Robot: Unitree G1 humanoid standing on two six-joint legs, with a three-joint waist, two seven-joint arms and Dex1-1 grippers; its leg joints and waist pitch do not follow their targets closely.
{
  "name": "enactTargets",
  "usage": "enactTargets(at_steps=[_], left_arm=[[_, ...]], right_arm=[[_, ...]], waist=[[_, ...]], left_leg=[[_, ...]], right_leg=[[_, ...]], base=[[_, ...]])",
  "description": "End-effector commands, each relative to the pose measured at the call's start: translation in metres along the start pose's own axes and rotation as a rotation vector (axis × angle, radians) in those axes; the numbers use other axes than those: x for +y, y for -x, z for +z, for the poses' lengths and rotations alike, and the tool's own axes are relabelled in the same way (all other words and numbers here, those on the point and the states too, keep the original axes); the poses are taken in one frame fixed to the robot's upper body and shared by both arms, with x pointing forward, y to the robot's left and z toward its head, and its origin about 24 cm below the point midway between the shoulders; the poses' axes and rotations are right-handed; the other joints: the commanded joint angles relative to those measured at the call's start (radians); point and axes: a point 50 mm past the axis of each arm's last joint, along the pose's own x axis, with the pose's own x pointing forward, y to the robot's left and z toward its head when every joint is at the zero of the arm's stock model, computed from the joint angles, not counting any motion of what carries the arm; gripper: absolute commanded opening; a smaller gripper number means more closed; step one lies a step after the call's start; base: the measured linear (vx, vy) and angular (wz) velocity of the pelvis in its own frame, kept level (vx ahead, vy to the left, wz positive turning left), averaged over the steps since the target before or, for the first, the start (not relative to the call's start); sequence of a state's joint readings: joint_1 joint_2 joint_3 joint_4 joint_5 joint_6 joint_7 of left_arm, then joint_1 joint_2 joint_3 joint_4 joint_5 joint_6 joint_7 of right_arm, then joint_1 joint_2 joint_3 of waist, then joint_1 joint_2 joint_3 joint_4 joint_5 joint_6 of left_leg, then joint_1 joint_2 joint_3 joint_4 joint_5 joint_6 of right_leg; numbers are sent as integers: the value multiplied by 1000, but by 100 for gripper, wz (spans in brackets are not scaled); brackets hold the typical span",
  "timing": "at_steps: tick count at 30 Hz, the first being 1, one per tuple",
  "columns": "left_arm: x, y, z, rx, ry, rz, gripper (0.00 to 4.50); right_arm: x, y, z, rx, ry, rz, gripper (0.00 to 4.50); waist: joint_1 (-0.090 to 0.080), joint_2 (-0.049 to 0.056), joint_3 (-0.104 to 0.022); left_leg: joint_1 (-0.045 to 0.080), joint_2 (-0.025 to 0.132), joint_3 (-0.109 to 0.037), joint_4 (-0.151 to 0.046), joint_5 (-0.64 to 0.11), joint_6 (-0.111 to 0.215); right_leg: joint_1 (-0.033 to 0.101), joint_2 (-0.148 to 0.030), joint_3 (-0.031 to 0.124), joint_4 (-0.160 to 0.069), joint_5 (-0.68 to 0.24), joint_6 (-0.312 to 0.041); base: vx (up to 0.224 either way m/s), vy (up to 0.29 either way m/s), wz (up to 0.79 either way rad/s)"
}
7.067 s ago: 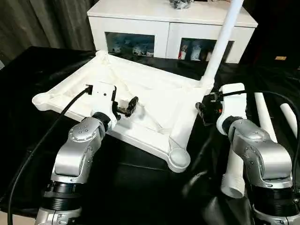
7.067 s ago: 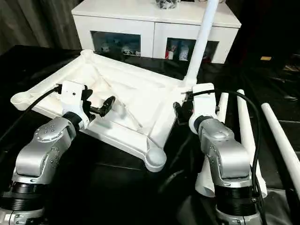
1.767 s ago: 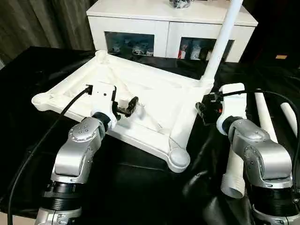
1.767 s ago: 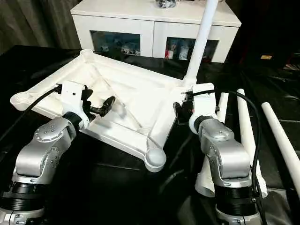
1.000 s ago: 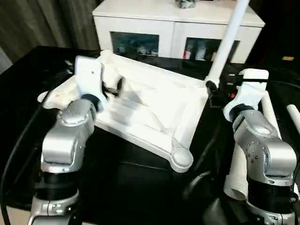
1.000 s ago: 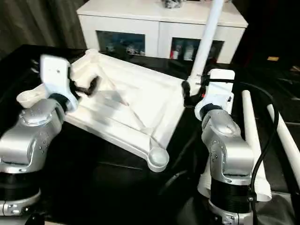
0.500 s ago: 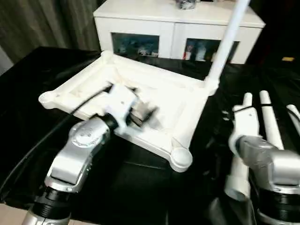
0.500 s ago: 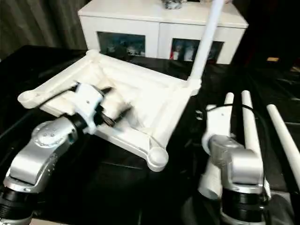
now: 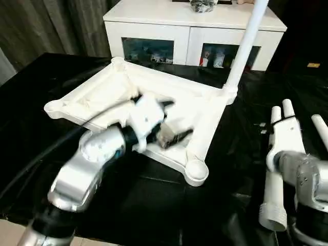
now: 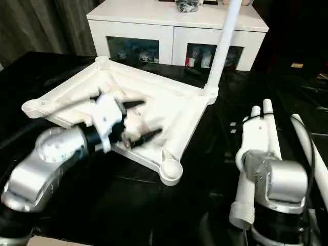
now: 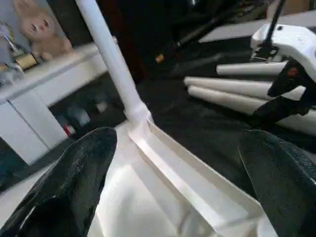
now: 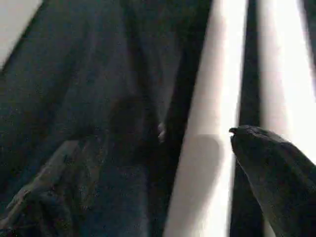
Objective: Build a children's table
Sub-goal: Pick table leg
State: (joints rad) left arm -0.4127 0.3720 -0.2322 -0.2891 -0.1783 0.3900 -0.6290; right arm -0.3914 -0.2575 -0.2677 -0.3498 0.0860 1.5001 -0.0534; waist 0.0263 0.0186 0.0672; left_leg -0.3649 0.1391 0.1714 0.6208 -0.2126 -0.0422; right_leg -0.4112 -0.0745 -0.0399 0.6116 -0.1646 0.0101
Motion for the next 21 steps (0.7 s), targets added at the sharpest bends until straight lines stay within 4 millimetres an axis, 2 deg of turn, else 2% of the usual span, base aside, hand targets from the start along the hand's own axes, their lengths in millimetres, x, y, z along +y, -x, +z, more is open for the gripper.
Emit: enactTargets(at_steps=[1, 4, 6, 8, 9, 10, 13, 15, 18, 20, 21], left_arm=[[7, 1, 1, 18, -1, 26, 450], [6, 3, 0, 35, -11, 14, 450], [5, 4, 0, 37, 9, -5, 450], [2, 5, -1, 41, 23, -29, 450], [-4, 7, -2, 58, 54, -95, 450], [-9, 10, -4, 73, 65, -145, 450], [-29, 19, -5, 83, 123, -335, 450], [-34, 22, -5, 88, 114, -383, 450], [-37, 23, -5, 101, 102, -417, 450], [-37, 23, -5, 106, 95, -420, 450], [-36, 22, -4, 106, 95, -409, 450]], right_arm=[[-2, 9, 7, -2, 10, 7, 441], [-5, 11, 3, 23, 8, 8, 441], [-6, 10, -1, 41, 2, 12, 441], [-8, 9, -5, 59, 0, 15, 441], [-9, 6, -13, 93, -8, 22, 441], [-11, 3, -18, 117, -19, 23, 441], [-15, -2, -31, 183, -15, 15, 441], [-15, -3, -34, 199, -14, 21, 441], [-12, -6, -41, 229, -28, 53, 441], [-12, -6, -43, 234, -32, 57, 407], [-11, -6, -43, 236, -32, 63, 407]], waist=[[-3, -19, -64], [1, -14, -67], [1, -16, -68], [3, -13, -68], [5, -16, -72], [6, -14, -69], [5, -15, -68], [4, -18, -68], [3, -17, -63], [2, -18, -60], [2, -19, -61]], left_leg=[[10, 62, -27, -85, -187, -57], [9, 62, -26, -84, -157, -52], [9, 64, -26, -83, -145, -52], [9, 64, -25, -83, -132, -52], [10, 64, -24, -81, -114, -48], [7, 64, -24, -83, -113, -43], [8, 64, -22, -83, -118, -45], [8, 65, -23, -83, -135, -45], [10, 65, -22, -85, -171, -49], [12, 64, -23, -86, -198, -54], [12, 63, -24, -86, -202, -56]], right_leg=[[42, -56, 49, -82, -374, -122], [43, -57, 50, -78, -341, -130], [43, -56, 49, -76, -318, -138], [44, -58, 49, -72, -289, -153], [47, -59, 50, -67, -251, -165], [47, -60, 50, -68, -253, -169], [44, -59, 49, -67, -269, -176], [46, -60, 48, -69, -288, -173], [42, -60, 50, -75, -346, -160], [39, -61, 50, -81, -402, -140], [39, -61, 50, -83, -419, -132]], base=[[0, 0, 0], [0, 0, 0], [0, 0, 0], [0, 0, 0], [0, 0, 0], [0, 0, 0], [0, 0, 0], [0, 0, 0], [0, 0, 0], [0, 0, 0], [0, 0, 0]])
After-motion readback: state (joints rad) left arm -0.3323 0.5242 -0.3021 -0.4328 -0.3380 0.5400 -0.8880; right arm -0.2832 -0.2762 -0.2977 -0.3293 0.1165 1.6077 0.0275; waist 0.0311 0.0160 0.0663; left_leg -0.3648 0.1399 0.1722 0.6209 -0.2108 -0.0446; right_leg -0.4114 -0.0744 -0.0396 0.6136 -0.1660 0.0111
